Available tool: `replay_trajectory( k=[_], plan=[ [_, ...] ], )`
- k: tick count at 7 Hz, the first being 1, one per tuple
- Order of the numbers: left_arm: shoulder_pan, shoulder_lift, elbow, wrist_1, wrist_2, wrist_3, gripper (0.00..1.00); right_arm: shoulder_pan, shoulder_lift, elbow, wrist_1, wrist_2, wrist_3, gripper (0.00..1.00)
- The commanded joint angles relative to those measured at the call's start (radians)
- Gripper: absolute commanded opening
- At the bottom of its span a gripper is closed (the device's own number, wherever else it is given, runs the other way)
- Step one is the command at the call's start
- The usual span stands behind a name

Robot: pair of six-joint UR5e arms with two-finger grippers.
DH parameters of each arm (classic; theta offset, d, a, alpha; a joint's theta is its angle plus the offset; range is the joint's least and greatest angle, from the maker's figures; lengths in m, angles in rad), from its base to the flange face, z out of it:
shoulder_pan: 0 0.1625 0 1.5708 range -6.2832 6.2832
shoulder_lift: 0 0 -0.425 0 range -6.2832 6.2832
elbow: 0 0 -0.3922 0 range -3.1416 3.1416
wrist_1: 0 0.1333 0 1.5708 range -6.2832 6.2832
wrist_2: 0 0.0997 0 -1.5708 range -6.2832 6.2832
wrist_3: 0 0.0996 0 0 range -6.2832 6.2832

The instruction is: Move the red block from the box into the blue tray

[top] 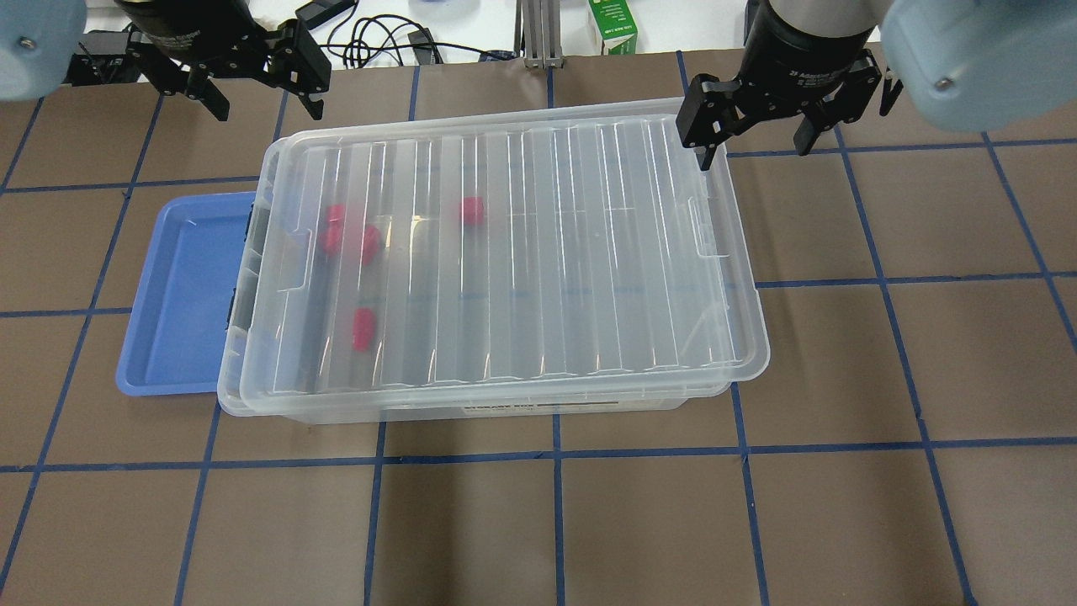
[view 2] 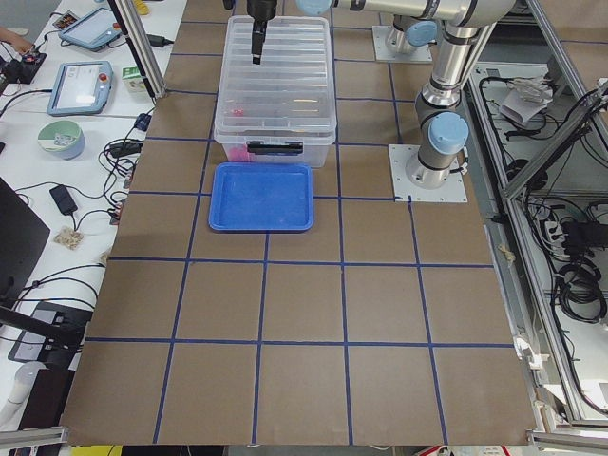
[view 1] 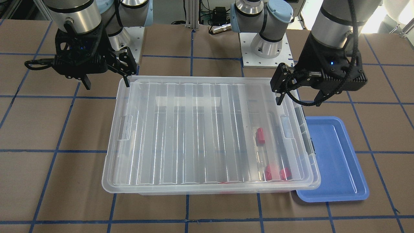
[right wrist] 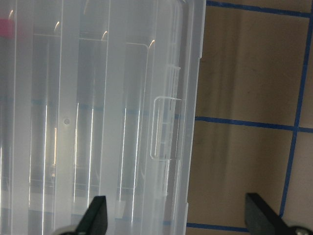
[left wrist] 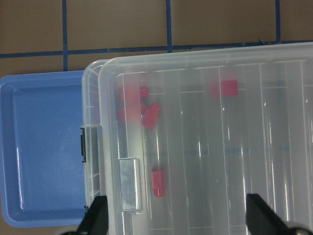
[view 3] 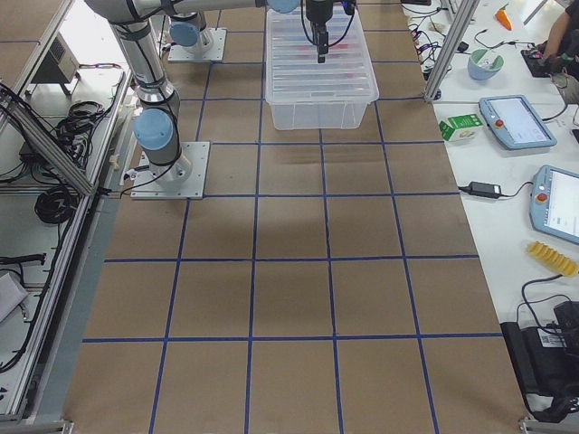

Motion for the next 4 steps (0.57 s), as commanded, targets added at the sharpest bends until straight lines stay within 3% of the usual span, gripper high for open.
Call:
replay_trajectory(
  k=[1,4],
  plan=[
    [0.000,-0.007,-0.051,0.010,0.013,0.010,1.00,0.000,0.001,0.000,0.000,0.000,0.000,1.00],
    [-0.015,0.006,-0.071,0.024,0.003,0.004,1.00,-0.021,0.003,-0.028,0.006,-0.005,-0.005,1.00]
  ],
)
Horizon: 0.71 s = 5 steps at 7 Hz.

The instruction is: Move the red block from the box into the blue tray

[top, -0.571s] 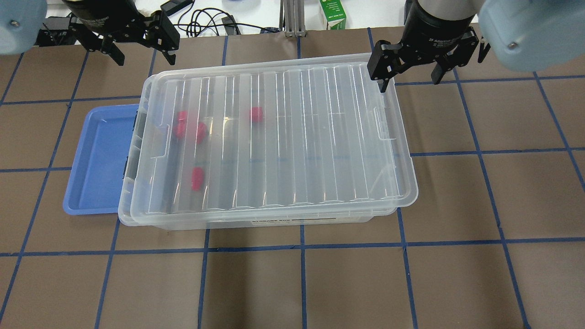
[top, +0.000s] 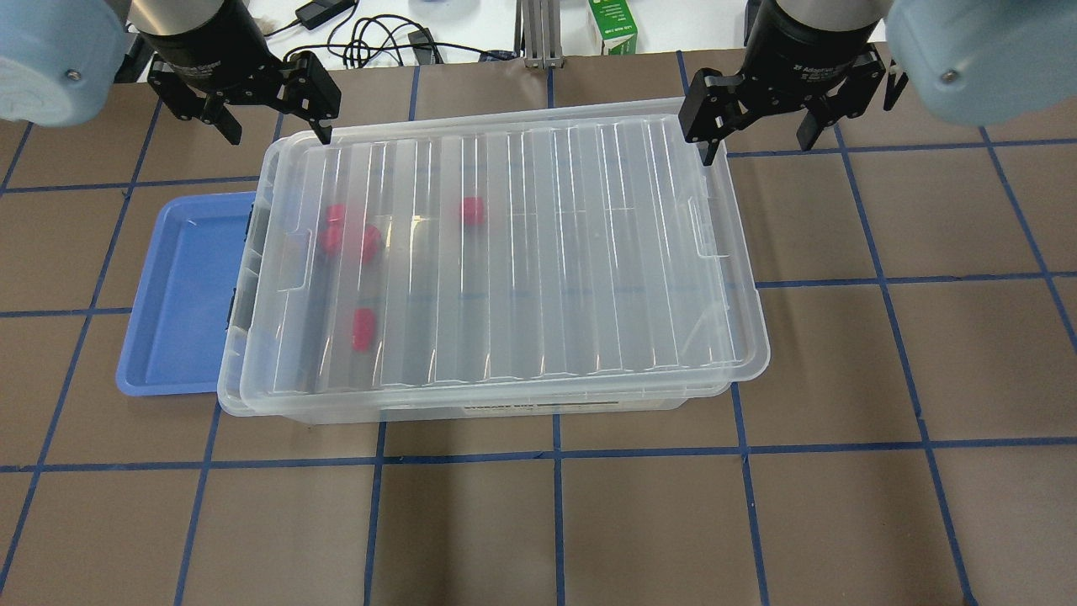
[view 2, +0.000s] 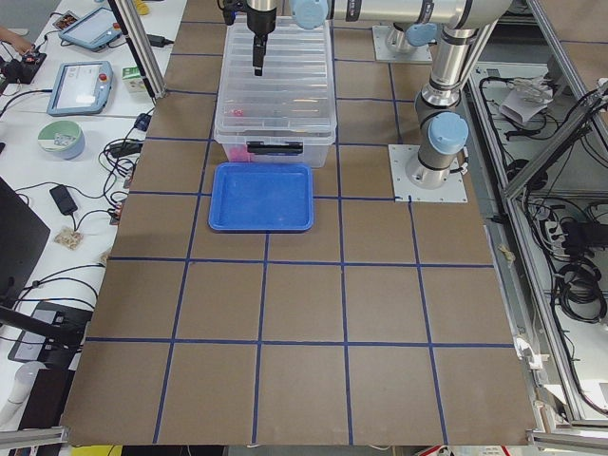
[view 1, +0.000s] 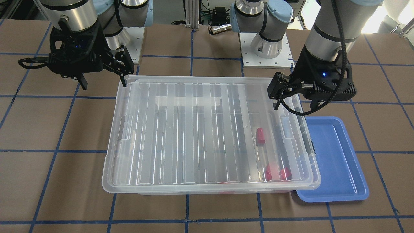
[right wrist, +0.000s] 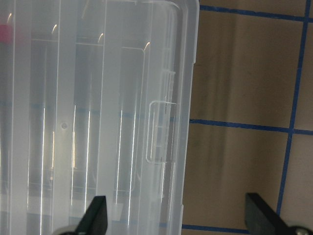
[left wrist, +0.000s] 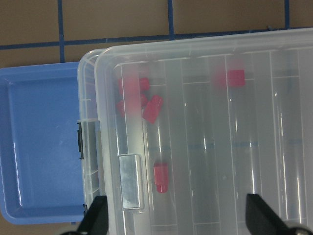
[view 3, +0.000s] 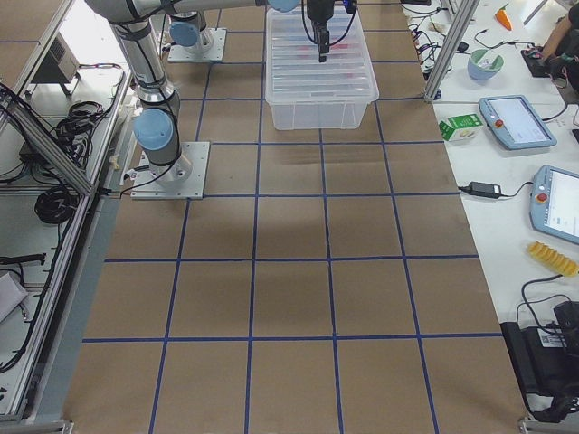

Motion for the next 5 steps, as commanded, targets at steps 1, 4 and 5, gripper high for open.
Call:
replay_trajectory(
  k=[1,4,5],
  plan=[
    [-0.004,-0.022,-0.027,0.012,-0.040,-0.004,1.00,-0.008,0.005,0.014,-0.011,0.006,0.002,1.00],
    [-0.006,-0.036,-0.008,0.021,-0.042,0.001,1.00,-0.008,0.105,0.196,-0.242,0.010,-0.001,0.98],
    [-0.012,0.002,-0.003,0.004,-0.048,0.001,1.00,-0.008,0.114,0.253,-0.323,0.003,-0.011,0.99]
  ],
)
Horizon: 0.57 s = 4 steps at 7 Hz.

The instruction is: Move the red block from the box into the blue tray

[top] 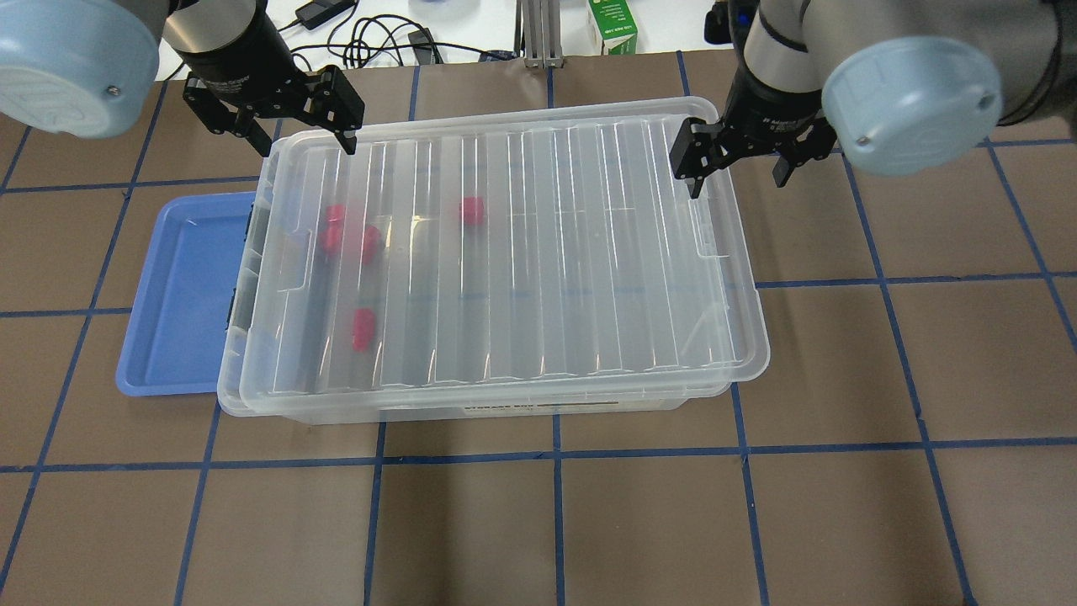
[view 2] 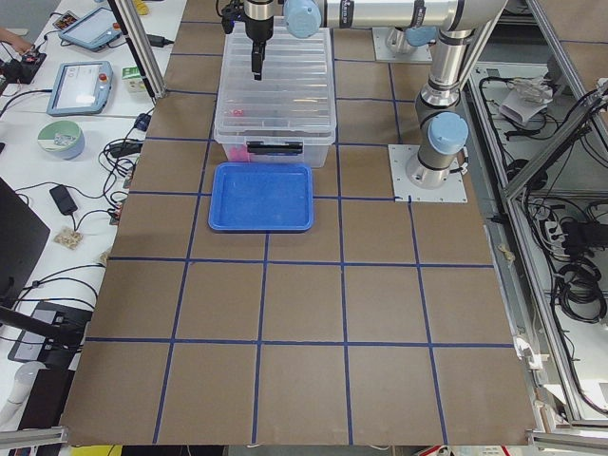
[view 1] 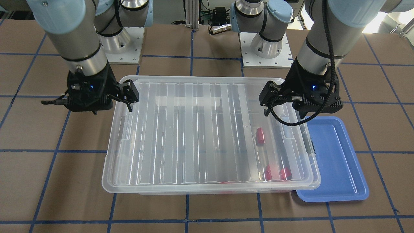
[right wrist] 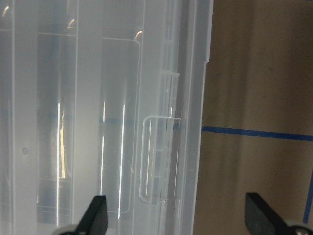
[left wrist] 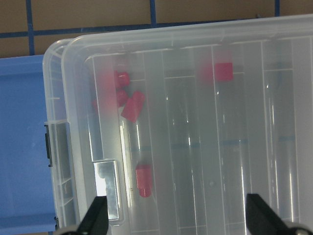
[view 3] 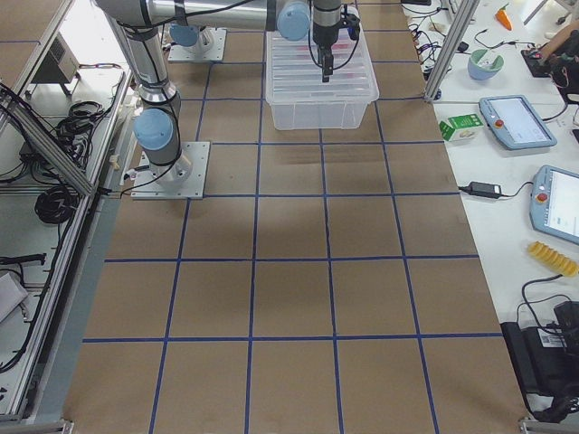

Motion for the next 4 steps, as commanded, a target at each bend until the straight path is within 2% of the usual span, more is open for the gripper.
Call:
replay_trajectory(
  k=[1,3,4],
  plan=[
    [-0.010,0.038,0.000,-0.015,0.005,-0.005,1.00,-0.004,0.028,0.084,-0.120,-0.016,-0.011,0.99],
    [0.002,0.052,0.004,-0.032,0.007,-0.002,1.00,-0.014,0.031,0.086,-0.121,-0.112,-0.066,1.00],
    [0.007,0.055,-0.011,-0.032,0.011,0.001,1.00,-0.014,0.032,0.096,-0.120,-0.199,-0.071,1.00]
  ],
)
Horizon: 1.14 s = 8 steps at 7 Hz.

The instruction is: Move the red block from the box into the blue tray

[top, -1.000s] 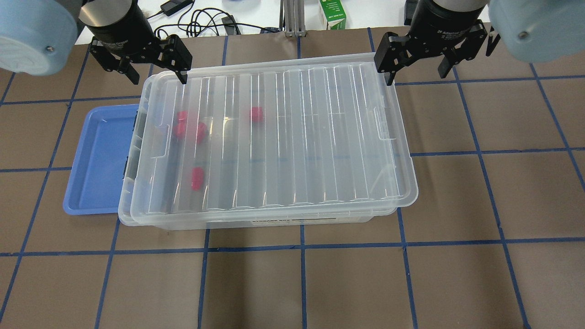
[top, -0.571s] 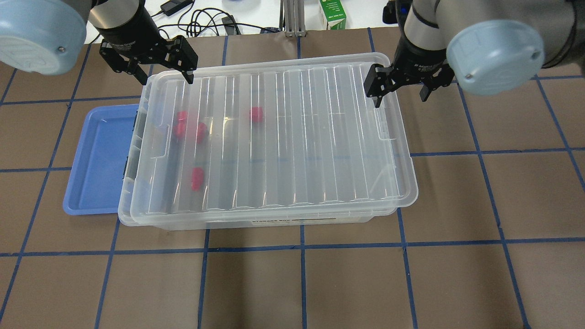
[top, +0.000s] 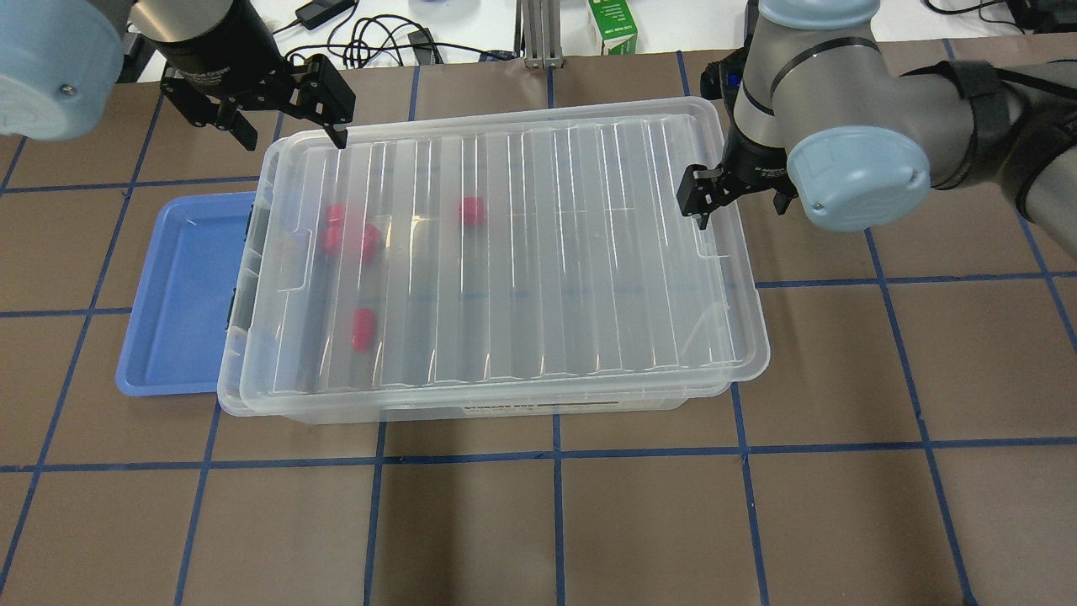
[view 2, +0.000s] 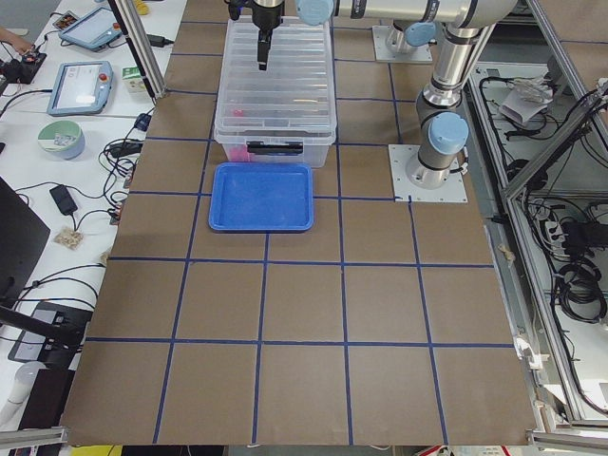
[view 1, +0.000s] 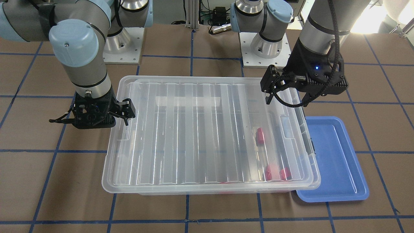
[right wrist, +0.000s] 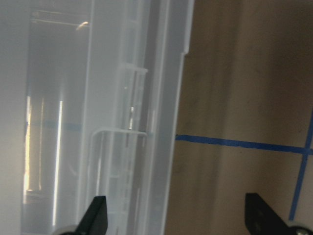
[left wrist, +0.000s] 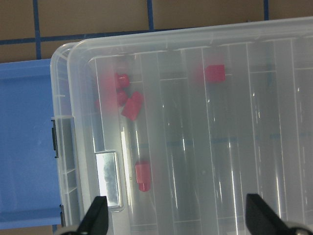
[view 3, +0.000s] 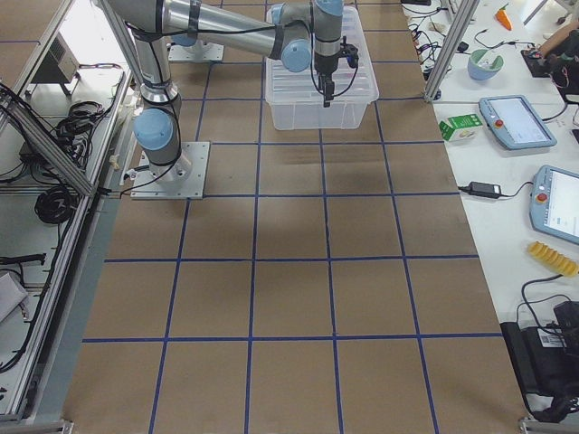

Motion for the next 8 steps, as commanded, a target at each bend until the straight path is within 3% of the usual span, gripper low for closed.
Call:
replay_trajectory(
  k=[1,4,8],
  plan=[
    [0.007,0.008,-0.003,-0.008,0.020,0.003,1.00,-0.002,0.003,0.019,-0.004,-0.100,-0.007,1.00],
    [0.004,0.027,0.008,-0.063,0.020,0.000,1.00,-0.043,0.001,0.035,-0.038,-0.175,-0.027,1.00],
    [0.001,0.007,-0.008,-0.061,0.018,-0.004,1.00,-0.250,-0.010,0.035,-0.052,-0.172,-0.235,1.00]
  ],
)
